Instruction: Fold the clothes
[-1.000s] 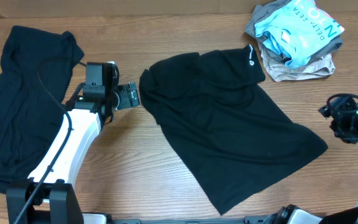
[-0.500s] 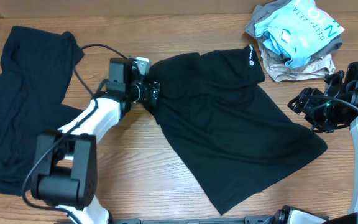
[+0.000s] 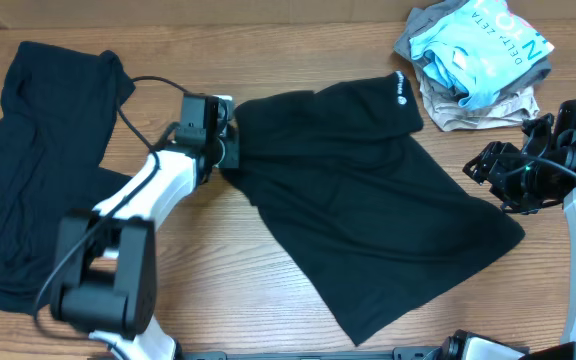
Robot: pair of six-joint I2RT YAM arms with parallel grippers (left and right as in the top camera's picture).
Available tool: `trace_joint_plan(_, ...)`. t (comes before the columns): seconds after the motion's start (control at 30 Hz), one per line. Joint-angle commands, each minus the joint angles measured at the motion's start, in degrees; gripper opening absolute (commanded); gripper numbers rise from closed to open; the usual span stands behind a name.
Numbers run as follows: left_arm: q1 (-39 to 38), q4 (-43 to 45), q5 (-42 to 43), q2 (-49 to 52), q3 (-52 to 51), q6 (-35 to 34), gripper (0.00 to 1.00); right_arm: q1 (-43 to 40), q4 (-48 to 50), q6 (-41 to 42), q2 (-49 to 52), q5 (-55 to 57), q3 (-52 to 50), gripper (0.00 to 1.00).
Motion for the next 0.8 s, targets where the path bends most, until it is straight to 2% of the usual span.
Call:
trace_joint_plan(0.0,-0.1,-10.5,-12.9,-10.6,7.2,-7.2,0.04,0.2,0.0,-0.6,-0.8,-0.1,1.4,0.66)
trace_joint_plan(0.13,-0.1,-26.2,-13.6,-17.7,11.4,-11.0,0.04,0.2,0.1,-0.6,-0.8,-0.1,1.4,0.66)
trace_joint_plan(0.33,-0.2,-33.8,-12.3,-22.1,11.7,-15.0,0.04,0.2,0.2,-0.6,-0.8,-0.1,1.4,0.66)
trace_joint_plan(0.53,-3.5,-26.7,-10.0,-18.0,11.6,-15.0,0.04,0.2,0.3,-0.8,-0.7,-0.1,1.3,0.66)
trace_joint_plan(0.77,-8.5,-8.0,-13.0,-6.5,11.6,-14.3,0.06,0.2,-0.7,-1.0,-0.7,0.0,1.2,0.66)
